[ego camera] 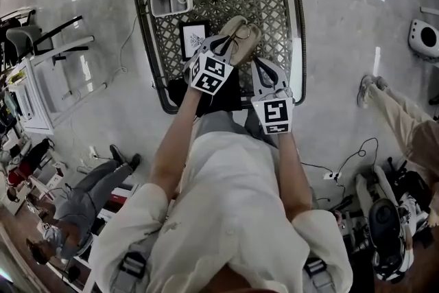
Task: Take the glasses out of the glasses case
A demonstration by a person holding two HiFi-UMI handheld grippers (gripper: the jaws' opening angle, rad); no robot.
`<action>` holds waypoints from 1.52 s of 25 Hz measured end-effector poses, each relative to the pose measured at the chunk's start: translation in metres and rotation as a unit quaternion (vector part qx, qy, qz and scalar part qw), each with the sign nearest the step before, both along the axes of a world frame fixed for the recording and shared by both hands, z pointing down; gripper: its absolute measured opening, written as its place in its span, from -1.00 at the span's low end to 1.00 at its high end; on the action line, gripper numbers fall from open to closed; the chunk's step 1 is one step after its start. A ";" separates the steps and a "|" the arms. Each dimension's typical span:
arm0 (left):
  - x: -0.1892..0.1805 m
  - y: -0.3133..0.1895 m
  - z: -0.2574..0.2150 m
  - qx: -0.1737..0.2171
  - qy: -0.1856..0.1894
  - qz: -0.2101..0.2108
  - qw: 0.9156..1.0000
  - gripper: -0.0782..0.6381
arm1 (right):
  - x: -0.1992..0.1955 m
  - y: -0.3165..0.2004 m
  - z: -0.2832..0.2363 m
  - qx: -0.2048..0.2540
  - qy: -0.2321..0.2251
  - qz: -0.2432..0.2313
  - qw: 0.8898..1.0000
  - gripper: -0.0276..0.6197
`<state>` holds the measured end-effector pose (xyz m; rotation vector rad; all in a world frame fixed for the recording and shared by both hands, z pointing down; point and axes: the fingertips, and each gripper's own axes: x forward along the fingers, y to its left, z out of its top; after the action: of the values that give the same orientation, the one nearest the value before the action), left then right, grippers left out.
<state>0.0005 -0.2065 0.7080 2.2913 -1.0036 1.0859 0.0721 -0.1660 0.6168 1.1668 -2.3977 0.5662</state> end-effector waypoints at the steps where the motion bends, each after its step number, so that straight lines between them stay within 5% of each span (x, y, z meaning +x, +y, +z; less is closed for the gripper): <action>1: 0.000 0.000 0.005 -0.006 -0.004 0.001 1.000 -0.64 | 0.000 0.000 0.001 -0.001 0.000 0.000 1.000 -0.90; 23: -0.001 0.000 0.071 -0.081 -0.080 0.012 0.993 -0.51 | 0.012 0.005 0.012 -0.013 0.009 0.011 1.000 -0.90; 30: -0.006 -0.002 0.085 -0.096 -0.107 0.009 0.990 -0.65 | 0.016 0.007 0.015 -0.016 0.010 0.019 1.000 -0.90; 38: 0.000 0.003 0.084 -0.111 -0.085 0.012 0.990 -0.70 | 0.017 0.009 0.015 -0.015 0.012 0.030 0.999 -0.90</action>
<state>0.0004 -0.2031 0.7917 2.0660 -0.8695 1.3499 0.0895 -0.1567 0.6315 1.2309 -2.3322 0.6008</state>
